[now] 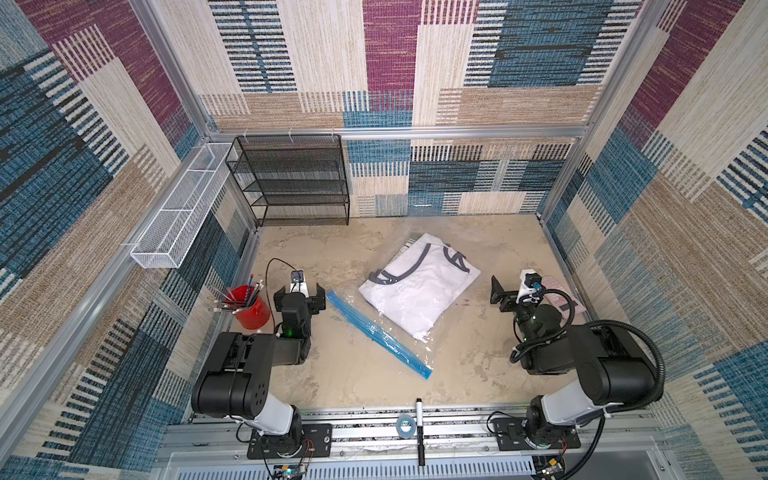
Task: Take the tank top out of the vacuum bag
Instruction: Open the vacuum bag at the center of the board.
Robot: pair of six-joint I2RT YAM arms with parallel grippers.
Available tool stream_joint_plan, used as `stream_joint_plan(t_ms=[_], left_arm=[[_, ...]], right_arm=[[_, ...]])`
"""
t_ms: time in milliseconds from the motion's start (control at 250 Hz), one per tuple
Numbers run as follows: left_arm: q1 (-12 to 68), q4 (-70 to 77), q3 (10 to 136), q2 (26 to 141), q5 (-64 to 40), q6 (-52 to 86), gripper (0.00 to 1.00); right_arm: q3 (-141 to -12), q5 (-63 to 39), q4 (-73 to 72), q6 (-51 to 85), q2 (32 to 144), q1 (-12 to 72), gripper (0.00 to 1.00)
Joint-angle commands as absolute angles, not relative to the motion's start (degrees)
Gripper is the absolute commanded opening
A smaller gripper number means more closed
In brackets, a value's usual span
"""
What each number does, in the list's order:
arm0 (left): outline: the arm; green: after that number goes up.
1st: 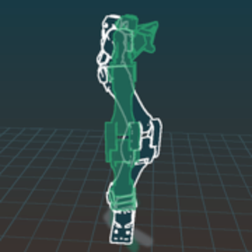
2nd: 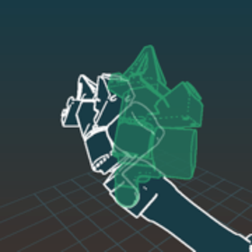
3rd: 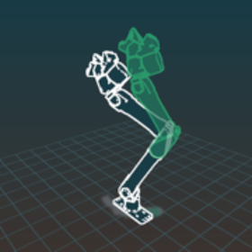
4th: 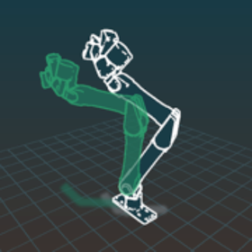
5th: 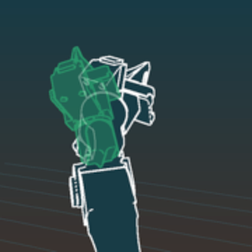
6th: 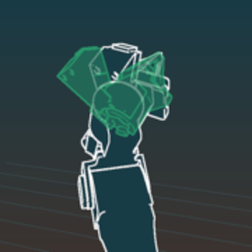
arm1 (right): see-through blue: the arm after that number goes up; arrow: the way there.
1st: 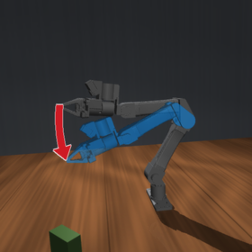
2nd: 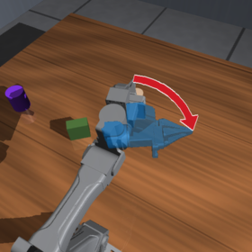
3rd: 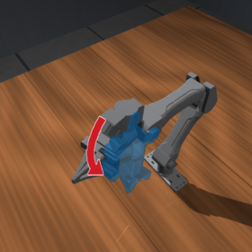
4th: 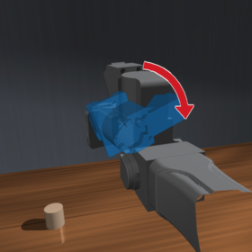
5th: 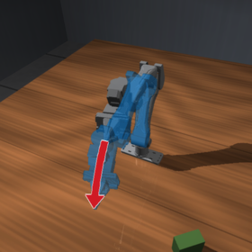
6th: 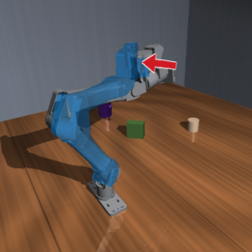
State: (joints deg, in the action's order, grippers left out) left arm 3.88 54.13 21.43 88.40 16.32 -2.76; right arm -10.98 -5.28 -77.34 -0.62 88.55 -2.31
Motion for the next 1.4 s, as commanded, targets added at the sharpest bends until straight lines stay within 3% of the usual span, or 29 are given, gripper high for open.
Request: stream_joint_plan(t_ms=[0,256,360,512,556,640,752,812,964,1088,1236,1396], left_arm=[[3.5,52.3,22.0,88.3,15.9,-1.2,1.0],[3.5,52.5,21.9,88.2,15.7,-1.3,1.0],[3.5,53.9,19.4,84.5,16.9,-0.7,0.98],[6.1,43.6,19.4,70.0,22.6,-0.5,0.82],[6.6,36.4,21.1,65.4,23.2,3.1,0.79],[8.9,9.4,30.9,58.5,20.7,14.0,0.71],[14.8,-6.9,39.4,58.2,14.9,26.6,0.71],[15.2,-14.7,42.7,58.0,7.7,33.0,0.71],[15.7,-27.3,43.9,55.8,-12.5,41.5,0.65],[16.1,-28.0,35.2,50.3,-24.1,47.3,0.65],[16.9,-17.3,25.5,45.3,-28.2,53.4,0.68],[17.1,-9.3,24.2,51.0,-30.0,51.9,0.71]], right_arm=[[-11.2,-3.3,-77.2,0.0,88.6,-2.2,0.99],[-11.3,-4.8,-76.9,-0.8,88.1,-1.9,0.99],[-9.0,-0.7,-72.8,0.0,78.7,-1.8,0.99],[-8.9,5.3,-64.5,2.9,64.9,0.7,0.99],[-12.1,4.2,-57.4,4.6,61.9,1.1,0.99],[-23.3,1.3,-39.2,5.7,60.5,3.5,0.99],[-39.4,-1.4,-17.6,2.7,66.2,11.2,0.99],[-42.5,-2.1,-12.9,3.2,68.3,14.4,0.99],[-33.6,-10.1,-24.9,7.8,66.1,21.8,0.99],[-27.4,-3.8,-31.6,5.1,64.9,31.2,0.99],[-23.8,-2.6,-38.8,4.3,68.2,37.0,0.99],[-18.7,-2.1,-48.3,-0.5,69.4,40.0,0.99]])
